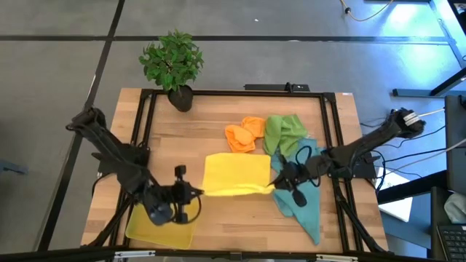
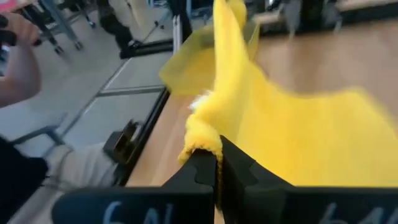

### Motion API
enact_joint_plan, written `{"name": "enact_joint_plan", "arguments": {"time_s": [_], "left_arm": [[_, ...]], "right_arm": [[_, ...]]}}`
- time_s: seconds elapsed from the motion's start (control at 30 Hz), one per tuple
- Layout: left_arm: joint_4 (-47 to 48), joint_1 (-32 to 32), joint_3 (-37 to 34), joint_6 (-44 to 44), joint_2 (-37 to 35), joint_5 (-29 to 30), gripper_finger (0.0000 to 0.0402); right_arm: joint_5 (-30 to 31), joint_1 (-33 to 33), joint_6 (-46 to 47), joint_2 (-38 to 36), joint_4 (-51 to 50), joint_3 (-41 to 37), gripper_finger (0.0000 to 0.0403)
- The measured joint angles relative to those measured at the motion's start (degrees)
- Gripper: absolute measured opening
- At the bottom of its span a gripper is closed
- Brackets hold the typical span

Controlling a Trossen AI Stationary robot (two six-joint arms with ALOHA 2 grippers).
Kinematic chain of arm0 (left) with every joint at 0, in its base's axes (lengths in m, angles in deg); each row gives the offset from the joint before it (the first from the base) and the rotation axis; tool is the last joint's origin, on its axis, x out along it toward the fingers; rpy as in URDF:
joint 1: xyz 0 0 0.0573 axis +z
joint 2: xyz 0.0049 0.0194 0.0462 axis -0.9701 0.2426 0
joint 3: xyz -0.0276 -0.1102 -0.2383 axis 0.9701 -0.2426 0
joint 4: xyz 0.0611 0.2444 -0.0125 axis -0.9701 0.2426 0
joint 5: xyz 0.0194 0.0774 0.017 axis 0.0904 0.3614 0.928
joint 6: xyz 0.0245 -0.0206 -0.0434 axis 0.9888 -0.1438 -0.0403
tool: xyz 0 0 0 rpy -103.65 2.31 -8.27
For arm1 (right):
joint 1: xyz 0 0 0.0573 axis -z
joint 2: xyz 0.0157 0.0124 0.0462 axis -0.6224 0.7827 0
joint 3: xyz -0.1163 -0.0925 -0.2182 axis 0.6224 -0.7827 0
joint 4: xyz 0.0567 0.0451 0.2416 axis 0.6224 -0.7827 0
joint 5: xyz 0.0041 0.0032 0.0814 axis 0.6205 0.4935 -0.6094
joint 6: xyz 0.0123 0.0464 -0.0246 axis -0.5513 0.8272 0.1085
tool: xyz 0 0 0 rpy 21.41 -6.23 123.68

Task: Fold microfiber towels
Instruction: Fold the yellow microfiber cloth

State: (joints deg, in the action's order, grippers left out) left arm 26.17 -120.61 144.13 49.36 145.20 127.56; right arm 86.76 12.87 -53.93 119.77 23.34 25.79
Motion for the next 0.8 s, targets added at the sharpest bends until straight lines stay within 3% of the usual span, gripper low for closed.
{"name": "enact_joint_plan", "arguments": {"time_s": [0.27,0.4,0.47,0.8], "left_arm": [[-2.8,1.8,0.0,-0.1,8.4,-5.6,0.0000],[-2.0,4.1,0.0,-0.1,10.2,-6.7,0.0000],[0.0,5.9,0.0,-0.3,10.2,-7.0,0.0000],[10.6,15.9,0.0,1.9,10.2,-11.9,0.0000]], "right_arm": [[3.6,-4.0,5.7,0.0,8.9,-10.4,0.0003],[15.9,-3.9,6.9,0.0,6.2,-12.3,0.0002],[19.3,-2.9,6.9,0.0,5.8,-13.2,0.0002],[19.7,2.8,4.9,0.0,5.8,-13.8,0.0002]]}}
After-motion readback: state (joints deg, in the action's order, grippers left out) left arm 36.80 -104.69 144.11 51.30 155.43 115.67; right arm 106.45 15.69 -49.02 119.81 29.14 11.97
